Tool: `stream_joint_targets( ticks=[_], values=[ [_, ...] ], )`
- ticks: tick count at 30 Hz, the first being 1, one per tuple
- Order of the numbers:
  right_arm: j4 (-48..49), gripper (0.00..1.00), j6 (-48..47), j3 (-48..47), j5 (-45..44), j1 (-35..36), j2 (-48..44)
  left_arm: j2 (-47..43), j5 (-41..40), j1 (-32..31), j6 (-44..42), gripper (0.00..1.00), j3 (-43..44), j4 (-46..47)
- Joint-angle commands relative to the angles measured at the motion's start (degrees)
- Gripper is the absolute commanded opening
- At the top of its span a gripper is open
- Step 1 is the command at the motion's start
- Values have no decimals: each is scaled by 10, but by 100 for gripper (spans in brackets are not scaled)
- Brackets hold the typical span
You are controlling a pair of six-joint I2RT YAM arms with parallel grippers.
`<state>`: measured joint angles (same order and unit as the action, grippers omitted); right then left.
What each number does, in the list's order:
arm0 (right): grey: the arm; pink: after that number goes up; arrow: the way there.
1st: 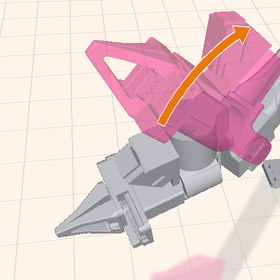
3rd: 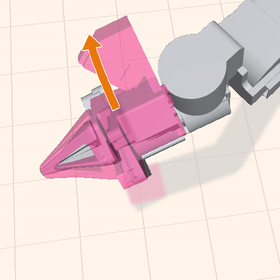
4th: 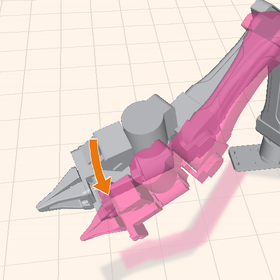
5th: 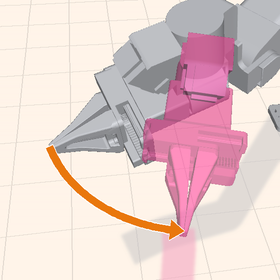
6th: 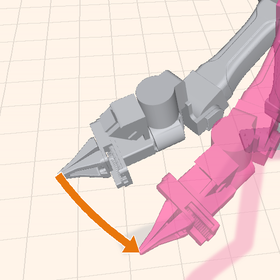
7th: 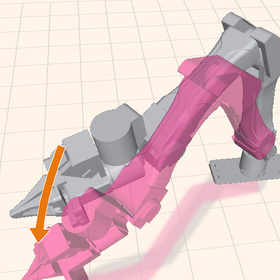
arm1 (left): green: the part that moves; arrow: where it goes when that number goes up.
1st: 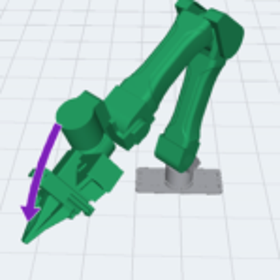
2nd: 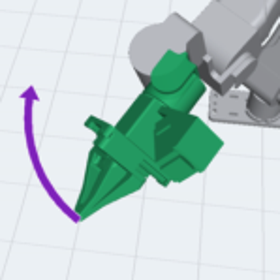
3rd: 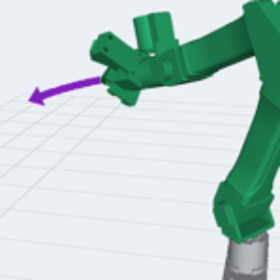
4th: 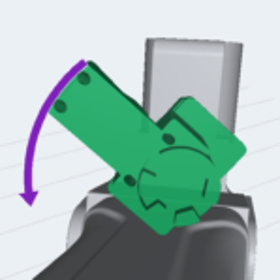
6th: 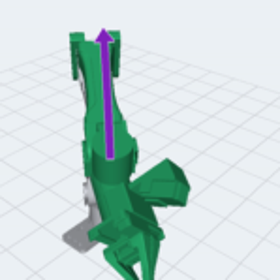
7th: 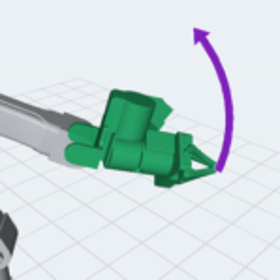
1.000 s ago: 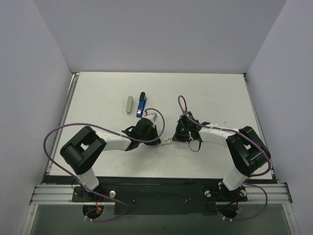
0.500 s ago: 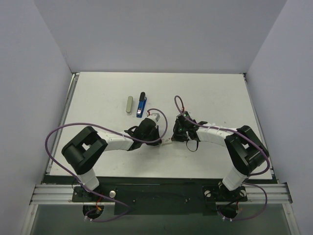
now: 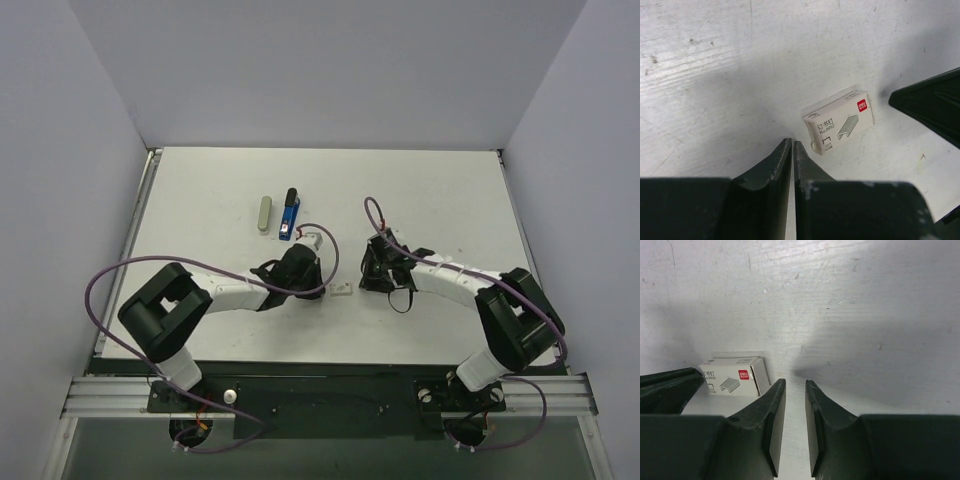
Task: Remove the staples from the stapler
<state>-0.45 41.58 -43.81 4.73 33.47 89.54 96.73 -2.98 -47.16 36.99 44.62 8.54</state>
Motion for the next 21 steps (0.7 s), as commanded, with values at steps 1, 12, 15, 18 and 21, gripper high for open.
stream_joint_targets(
  ticks=[1,12,15,18,21],
  values=[
    [-51,21,-17,0,-46,-13,-49,-51,-28,0,1,20,-14,-13],
    [-96,59,-77,-6,-170,-14,-191,-200,-74,0,-7,45,-53,-26],
    [-114,66,-84,-16,-165,-12,-232,-239,-83,0,-15,55,-52,-40],
    [-126,72,-100,-25,-176,-9,-254,-271,-99,0,-29,69,-41,-67],
    [-137,84,-115,-35,-182,-7,-270,-292,-111,-1,-36,79,-34,-81]
  ],
)
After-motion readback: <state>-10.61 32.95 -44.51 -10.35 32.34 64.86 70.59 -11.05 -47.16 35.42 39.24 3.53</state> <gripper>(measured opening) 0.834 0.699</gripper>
